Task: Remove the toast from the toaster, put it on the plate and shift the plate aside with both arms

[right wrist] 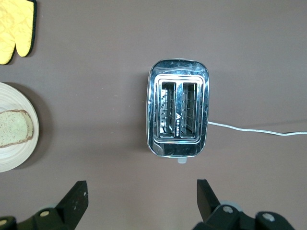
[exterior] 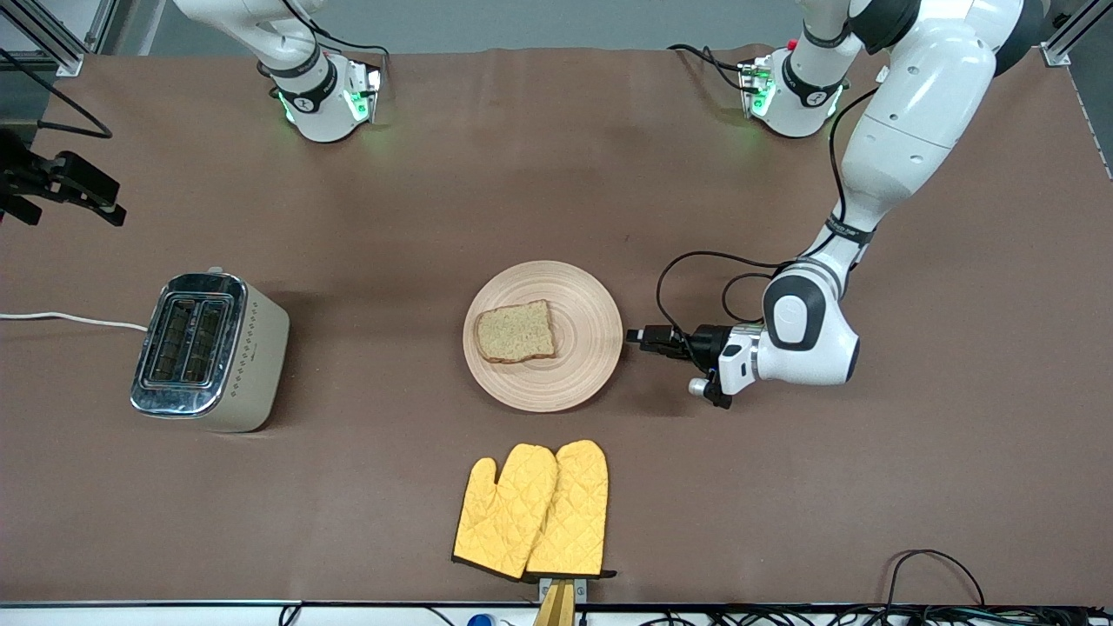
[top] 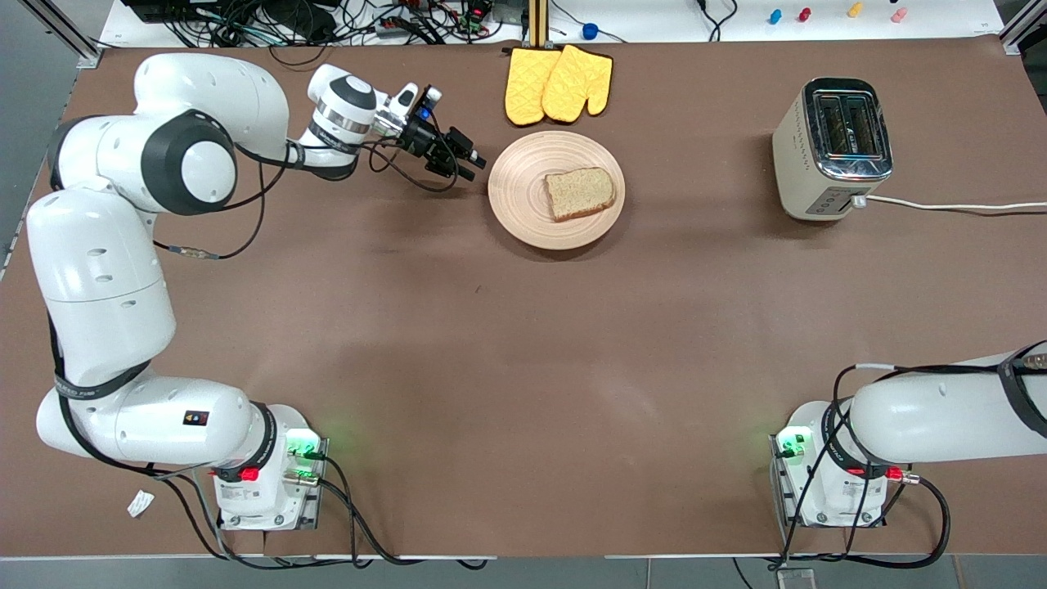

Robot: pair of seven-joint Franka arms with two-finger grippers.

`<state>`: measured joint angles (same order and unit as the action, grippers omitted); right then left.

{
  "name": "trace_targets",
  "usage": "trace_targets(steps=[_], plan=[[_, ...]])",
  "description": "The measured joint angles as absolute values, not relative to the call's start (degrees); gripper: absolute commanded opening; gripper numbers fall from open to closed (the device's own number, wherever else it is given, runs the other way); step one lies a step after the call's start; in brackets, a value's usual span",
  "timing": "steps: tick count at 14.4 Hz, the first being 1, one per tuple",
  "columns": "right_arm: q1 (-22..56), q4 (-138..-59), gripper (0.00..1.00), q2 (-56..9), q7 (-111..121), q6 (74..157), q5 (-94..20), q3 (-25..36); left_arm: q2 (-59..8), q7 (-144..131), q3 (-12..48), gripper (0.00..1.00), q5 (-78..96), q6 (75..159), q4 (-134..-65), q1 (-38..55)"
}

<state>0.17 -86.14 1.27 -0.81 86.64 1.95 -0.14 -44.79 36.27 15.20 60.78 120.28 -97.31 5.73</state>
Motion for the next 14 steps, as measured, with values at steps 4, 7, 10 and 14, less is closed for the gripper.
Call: trace_targets(steps=[4, 7, 10, 14], plan=[[-9.4, -86.5, 1.00, 1.2, -0.4, 88.1, 1.8, -8.1, -47.1, 36.5, 15.2, 0.46, 62.5, 120.8, -97.3, 6.6], [-10.1, -86.6, 1.00, 1.1, -0.4, 89.0, 1.8, -8.1, -47.7, 36.7, 15.3, 0.38, 64.6, 121.7, -97.3, 8.0], [-10.3, -86.7, 1.00, 0.5, -0.4, 89.5, 1.7, -8.2, -48.2, 36.7, 15.2, 0.22, 64.6, 122.8, -97.3, 8.5], [-10.3, -86.7, 1.00, 0.4, -0.5, 89.5, 1.7, -8.6, -48.2, 36.8, 15.3, 0.03, 64.7, 123.1, -96.8, 8.5]])
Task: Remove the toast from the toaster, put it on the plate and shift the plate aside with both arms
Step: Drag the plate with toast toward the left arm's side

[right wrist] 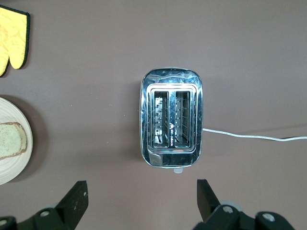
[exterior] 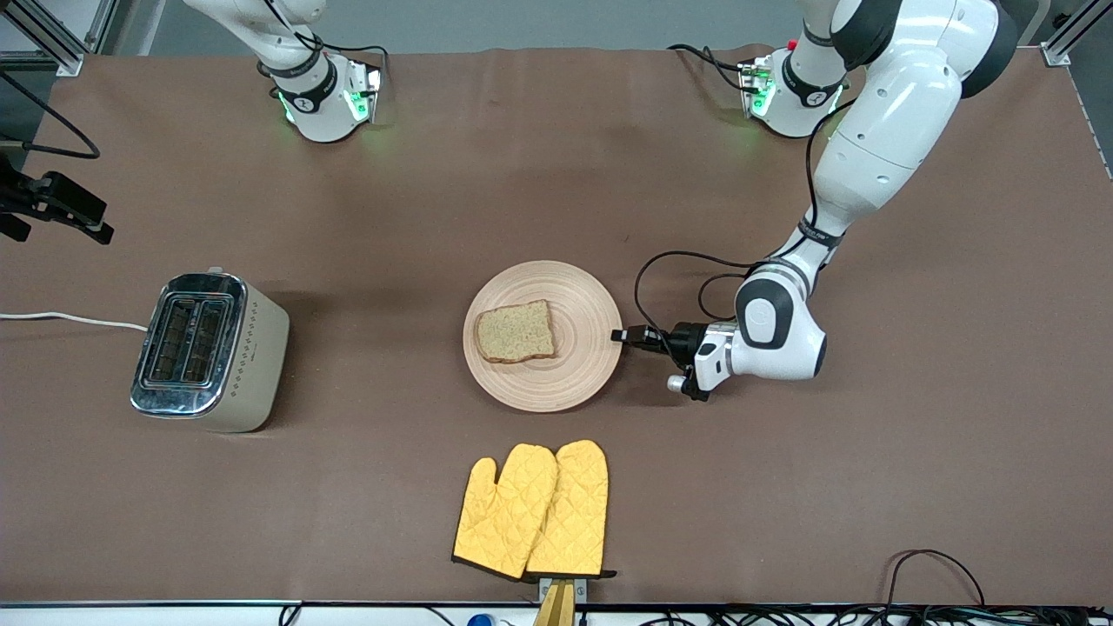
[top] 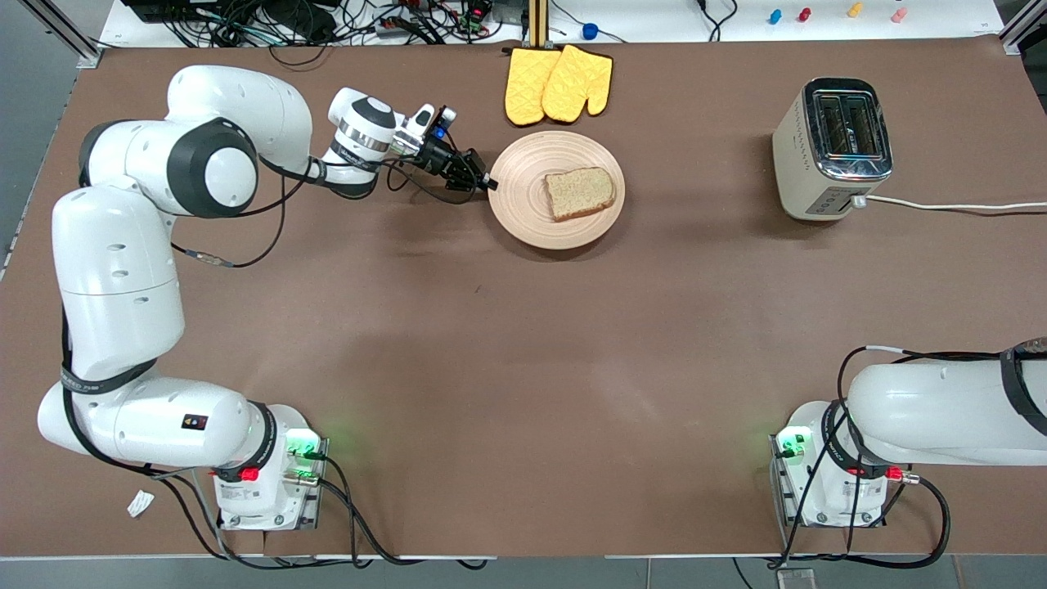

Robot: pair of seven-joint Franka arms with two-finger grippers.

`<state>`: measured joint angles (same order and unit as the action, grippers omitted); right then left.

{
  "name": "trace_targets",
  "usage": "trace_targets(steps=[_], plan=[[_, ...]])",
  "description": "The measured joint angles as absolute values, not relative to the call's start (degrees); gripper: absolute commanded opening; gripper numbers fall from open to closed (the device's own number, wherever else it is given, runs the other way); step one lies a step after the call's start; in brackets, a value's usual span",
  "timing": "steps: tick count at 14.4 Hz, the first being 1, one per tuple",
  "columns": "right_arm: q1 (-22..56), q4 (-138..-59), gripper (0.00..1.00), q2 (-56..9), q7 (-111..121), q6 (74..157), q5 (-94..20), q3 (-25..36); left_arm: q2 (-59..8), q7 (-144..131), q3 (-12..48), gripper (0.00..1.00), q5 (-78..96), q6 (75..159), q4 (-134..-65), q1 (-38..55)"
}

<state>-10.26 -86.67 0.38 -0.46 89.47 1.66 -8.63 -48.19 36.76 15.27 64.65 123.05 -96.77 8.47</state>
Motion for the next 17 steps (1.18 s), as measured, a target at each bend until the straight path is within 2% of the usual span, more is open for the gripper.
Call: trace_targets(steps=[9, 13, 17], plan=[[-10.6, -86.7, 1.00, 0.3, -0.5, 89.3, 1.7, -8.5, -47.3, 37.5, 15.1, 0.00, 64.6, 123.8, -94.5, 8.3], [-10.6, -86.7, 1.00, 0.1, -0.5, 89.3, 1.6, -8.6, -42.3, 33.2, 14.7, 0.00, 62.5, 122.6, -94.1, 6.3], [-10.6, -86.7, 1.00, 0.1, -0.5, 89.3, 1.6, -8.6, -37.6, 29.4, 14.4, 0.00, 58.6, 116.0, -94.0, -0.9]])
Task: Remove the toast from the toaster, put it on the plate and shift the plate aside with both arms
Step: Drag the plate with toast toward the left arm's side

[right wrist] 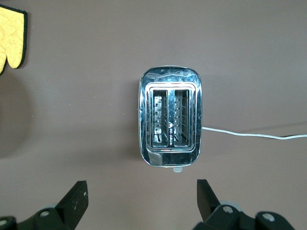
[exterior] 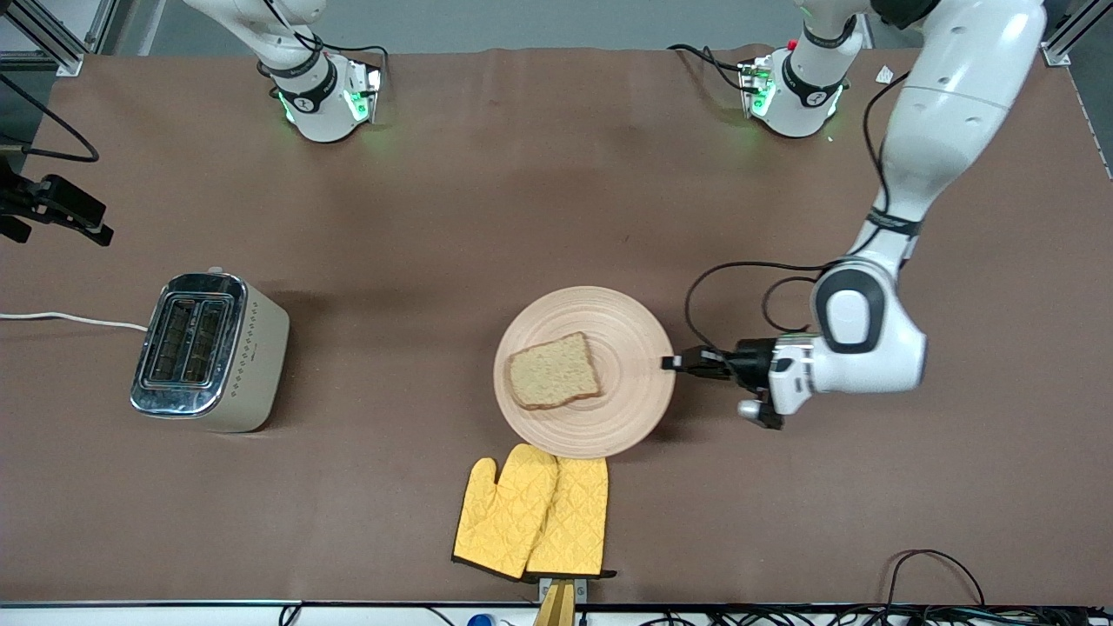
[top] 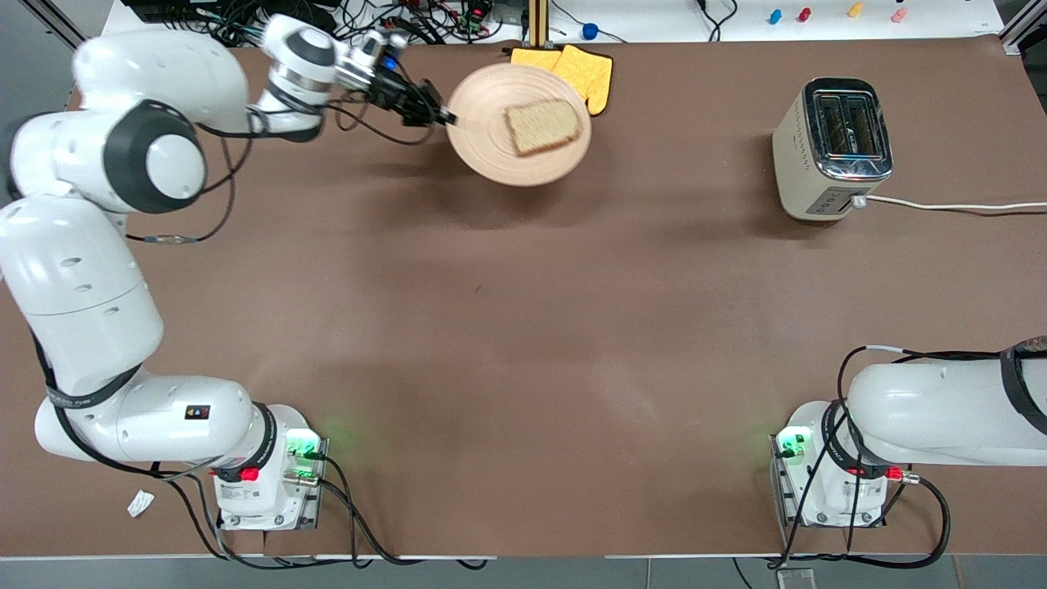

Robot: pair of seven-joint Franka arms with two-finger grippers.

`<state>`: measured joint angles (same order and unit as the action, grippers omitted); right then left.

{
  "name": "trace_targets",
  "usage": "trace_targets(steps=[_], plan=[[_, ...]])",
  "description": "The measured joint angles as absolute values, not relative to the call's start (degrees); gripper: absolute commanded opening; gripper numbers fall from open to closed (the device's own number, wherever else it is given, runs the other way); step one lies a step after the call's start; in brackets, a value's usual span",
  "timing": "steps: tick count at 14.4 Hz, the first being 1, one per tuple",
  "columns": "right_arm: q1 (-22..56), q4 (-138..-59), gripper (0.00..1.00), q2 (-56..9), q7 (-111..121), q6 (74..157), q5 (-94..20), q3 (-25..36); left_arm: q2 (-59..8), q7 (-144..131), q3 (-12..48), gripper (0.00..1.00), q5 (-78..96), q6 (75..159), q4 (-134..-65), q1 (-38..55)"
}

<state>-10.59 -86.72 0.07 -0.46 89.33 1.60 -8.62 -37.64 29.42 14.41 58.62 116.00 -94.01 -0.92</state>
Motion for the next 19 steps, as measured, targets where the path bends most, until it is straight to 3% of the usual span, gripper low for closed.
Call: trace_targets(steps=[6, 19], plan=[[-10.6, -86.7, 1.00, 0.1, -0.5, 89.3, 1.6, -8.7, -37.0, 29.6, 14.1, 0.00, 55.1, 106.3, -93.3, -14.9], [-10.6, -86.8, 1.00, 0.1, -0.5, 89.1, 1.6, -8.7, -42.5, 46.8, 13.9, 0.00, 41.7, 102.5, -93.6, -35.1]])
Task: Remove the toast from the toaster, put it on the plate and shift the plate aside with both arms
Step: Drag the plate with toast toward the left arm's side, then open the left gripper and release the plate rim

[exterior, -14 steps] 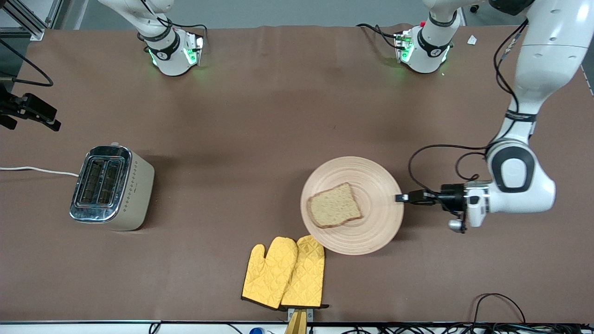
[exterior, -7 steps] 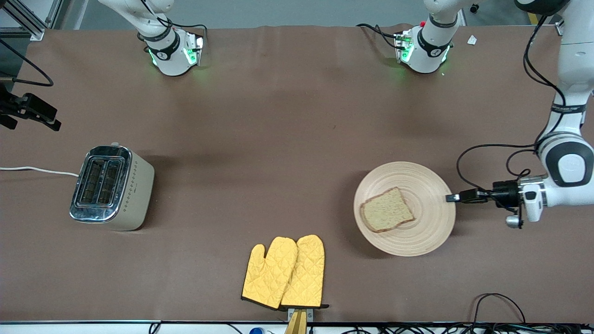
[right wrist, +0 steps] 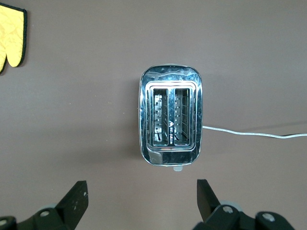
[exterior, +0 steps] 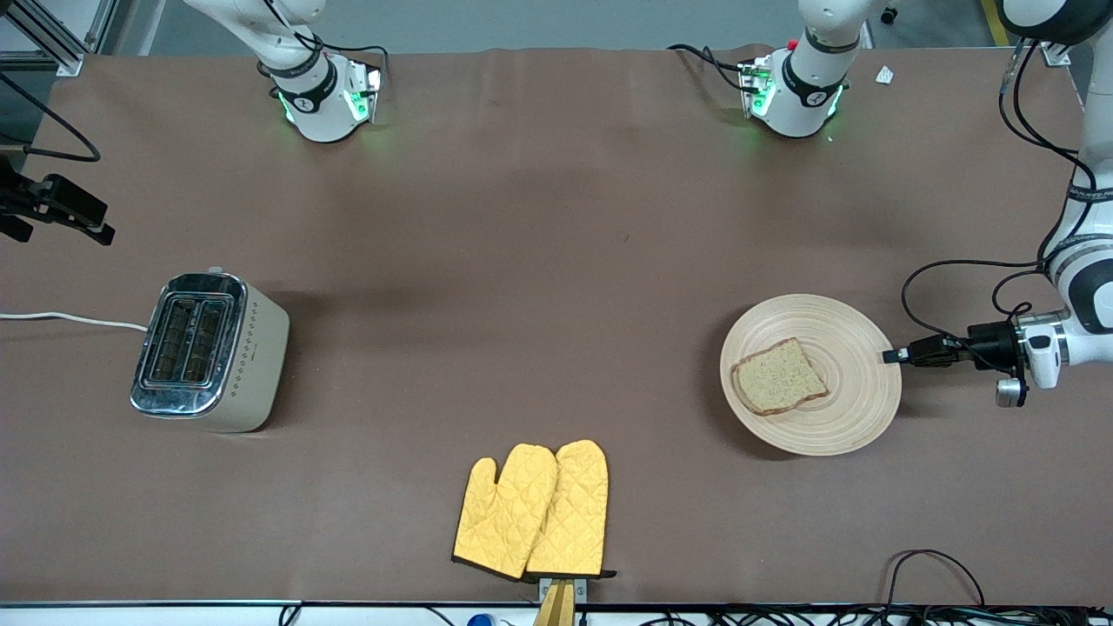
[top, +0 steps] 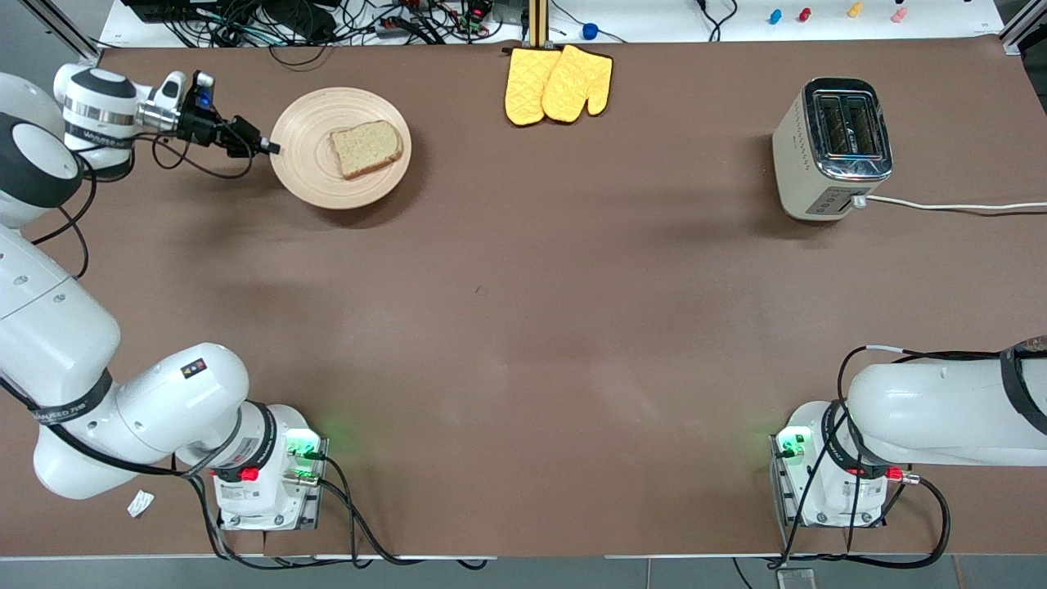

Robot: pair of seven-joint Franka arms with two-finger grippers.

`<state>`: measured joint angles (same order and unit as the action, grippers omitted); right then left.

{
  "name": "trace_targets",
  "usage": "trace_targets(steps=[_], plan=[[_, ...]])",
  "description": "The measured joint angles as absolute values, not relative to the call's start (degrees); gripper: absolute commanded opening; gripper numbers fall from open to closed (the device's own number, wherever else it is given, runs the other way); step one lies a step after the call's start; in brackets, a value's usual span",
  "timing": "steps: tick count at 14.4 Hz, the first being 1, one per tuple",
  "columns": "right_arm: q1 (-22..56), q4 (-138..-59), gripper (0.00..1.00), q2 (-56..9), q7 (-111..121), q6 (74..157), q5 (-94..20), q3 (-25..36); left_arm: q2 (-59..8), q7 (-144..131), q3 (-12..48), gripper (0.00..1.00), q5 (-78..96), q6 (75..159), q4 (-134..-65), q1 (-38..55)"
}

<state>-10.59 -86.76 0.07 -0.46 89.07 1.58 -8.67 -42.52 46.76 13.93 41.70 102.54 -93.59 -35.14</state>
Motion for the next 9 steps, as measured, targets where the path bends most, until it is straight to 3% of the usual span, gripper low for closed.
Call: trace_targets(steps=[4, 5, 6, 7, 8, 9], plan=[[-10.6, -86.8, 1.00, 0.1, -0.5, 89.1, 1.6, -8.7, -45.4, 49.1, 13.9, 0.03, 41.7, 102.5, -93.6, -37.2], [-10.6, -86.8, 1.00, 0.1, -0.5, 89.1, 1.6, -8.7, -45.9, 49.1, 13.9, 0.10, 41.7, 102.5, -93.6, -37.4], [-10.6, -86.8, 1.00, 0.1, -0.5, 89.1, 1.6, -8.7, -46.4, 49.1, 13.9, 0.27, 41.7, 102.5, -93.6, -37.6], [-10.6, -86.8, 1.00, 0.1, -0.5, 89.1, 1.6, -8.7, -46.8, 49.1, 13.9, 0.54, 41.7, 102.5, -93.6, -37.7], [-10.6, -86.8, 1.00, 0.1, -0.5, 89.1, 1.6, -8.7, -47.0, 49.1, 13.9, 1.00, 41.7, 102.5, -93.6, -37.7], [-10.6, -86.8, 1.00, 0.1, -0.5, 89.0, 1.6, -8.7, -47.1, 49.1, 13.9, 1.00, 41.7, 102.2, -93.6, -37.8]])
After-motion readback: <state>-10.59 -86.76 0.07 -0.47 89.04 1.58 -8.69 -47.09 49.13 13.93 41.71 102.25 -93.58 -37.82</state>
